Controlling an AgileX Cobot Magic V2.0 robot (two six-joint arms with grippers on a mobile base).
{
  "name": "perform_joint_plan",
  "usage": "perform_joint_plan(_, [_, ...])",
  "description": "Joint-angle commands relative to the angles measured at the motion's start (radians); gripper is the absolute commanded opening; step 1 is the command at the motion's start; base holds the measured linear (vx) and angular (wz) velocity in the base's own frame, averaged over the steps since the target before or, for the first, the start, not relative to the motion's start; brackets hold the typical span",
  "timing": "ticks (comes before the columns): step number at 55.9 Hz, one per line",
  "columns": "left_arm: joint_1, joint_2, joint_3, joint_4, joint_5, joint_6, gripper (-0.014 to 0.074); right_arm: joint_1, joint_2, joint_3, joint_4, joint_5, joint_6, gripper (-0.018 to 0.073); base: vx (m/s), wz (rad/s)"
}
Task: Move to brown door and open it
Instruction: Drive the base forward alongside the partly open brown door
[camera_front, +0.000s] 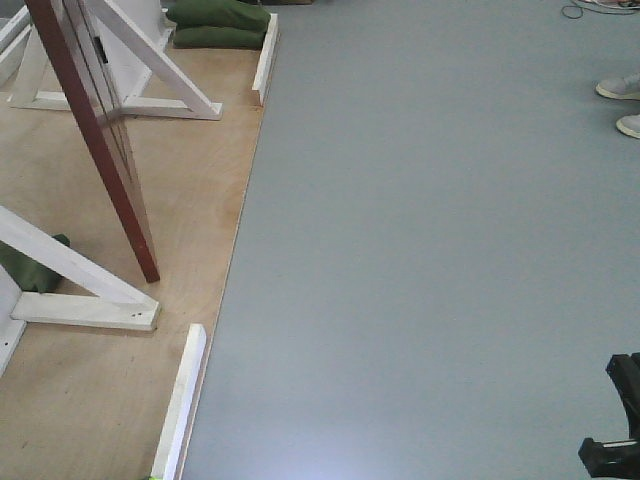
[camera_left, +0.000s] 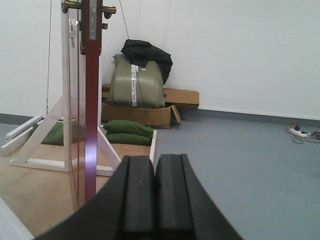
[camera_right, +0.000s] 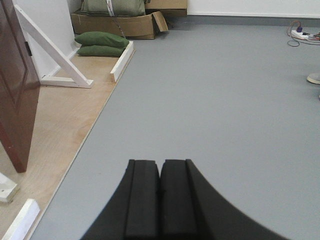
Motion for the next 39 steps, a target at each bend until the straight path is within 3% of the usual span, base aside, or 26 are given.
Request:
perform_joint_plan(1, [-0.002, -0.011, -0.021, -0.001, -0.088, -0.007, -0.0003, -0.002, -0.006, 0.003, -0.003, -0.080, -0.009, 0.0000, 0.30, 0.00])
perform_joint_plan(39, [-0.002, -0.011, -0.021, -0.001, -0.088, -0.007, -0.0003, -0.002, -0.006, 0.003, -0.003, -0.080, -0.009, 0.0000, 0.36, -0.03])
